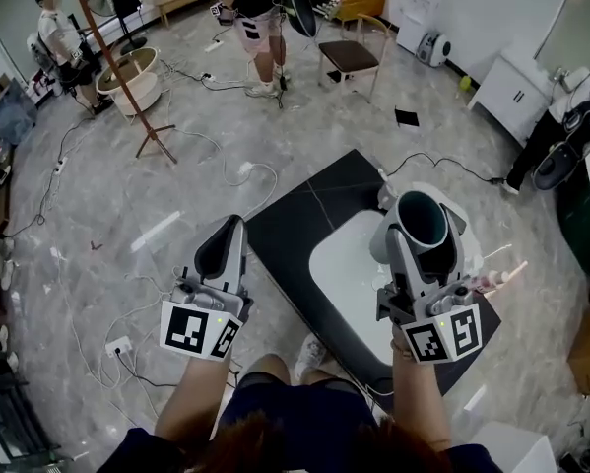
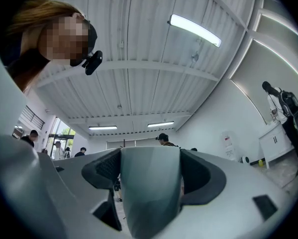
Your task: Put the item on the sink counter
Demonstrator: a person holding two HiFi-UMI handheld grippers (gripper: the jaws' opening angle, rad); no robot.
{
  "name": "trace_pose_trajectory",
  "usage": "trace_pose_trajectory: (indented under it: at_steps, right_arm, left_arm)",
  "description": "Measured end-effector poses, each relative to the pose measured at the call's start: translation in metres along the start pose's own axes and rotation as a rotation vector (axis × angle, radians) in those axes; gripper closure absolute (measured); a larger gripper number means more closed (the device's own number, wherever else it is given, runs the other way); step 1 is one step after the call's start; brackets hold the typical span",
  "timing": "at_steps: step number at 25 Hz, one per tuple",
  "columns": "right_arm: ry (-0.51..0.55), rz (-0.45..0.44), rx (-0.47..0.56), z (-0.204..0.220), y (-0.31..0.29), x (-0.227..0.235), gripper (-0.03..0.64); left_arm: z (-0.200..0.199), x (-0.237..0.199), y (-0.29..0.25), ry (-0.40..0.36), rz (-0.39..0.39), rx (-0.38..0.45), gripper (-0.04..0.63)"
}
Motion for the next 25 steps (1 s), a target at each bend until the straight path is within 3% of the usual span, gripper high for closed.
trace_pose_trajectory:
  at_steps: [3, 8, 13, 17, 20, 25]
  right_arm:
    - [-0.021, 0.004, -0.018, -0.004, -0.031, 0.028, 0.238]
    - [-0.036, 0.024, -0.059, 0.028, -0.086, 0.060, 0.238]
    - [-0.032, 0.080, -0.075, 0.061, -0.149, 0.098, 0.238]
    - [-0.019, 0.088, -0.029, 0.092, -0.198, 0.129, 0.238]
    - [-0.002, 0.082, -0.024, 0.122, -0.224, 0.145, 0.238]
    - [0.051, 0.113, -0.110, 0.203, -0.257, 0.186, 0.236]
  left_arm:
    - [0.003, -0.005, -0.037, 0.005, -0.006, -0.021, 0.572]
    - [0.038, -0.036, -0.089, 0.024, 0.007, -0.048, 0.571]
    - [0.078, -0.070, -0.162, 0.058, 0.081, -0.058, 0.572]
    - [0.119, -0.101, -0.217, 0.066, 0.138, -0.064, 0.572]
    - [0.143, -0.123, -0.238, 0.071, 0.151, -0.084, 0.571]
    - [0.183, -0.142, -0.261, 0.090, 0.182, -0.123, 0.572]
Point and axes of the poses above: the fingertips, and each gripper's own axes: y backward along the fingers, x to its right, z out of its underside, the point moved 3 cm from there along y, backward along the fingers, and after that the axes turned 15 degrees about -y, right-handed, at the moved point
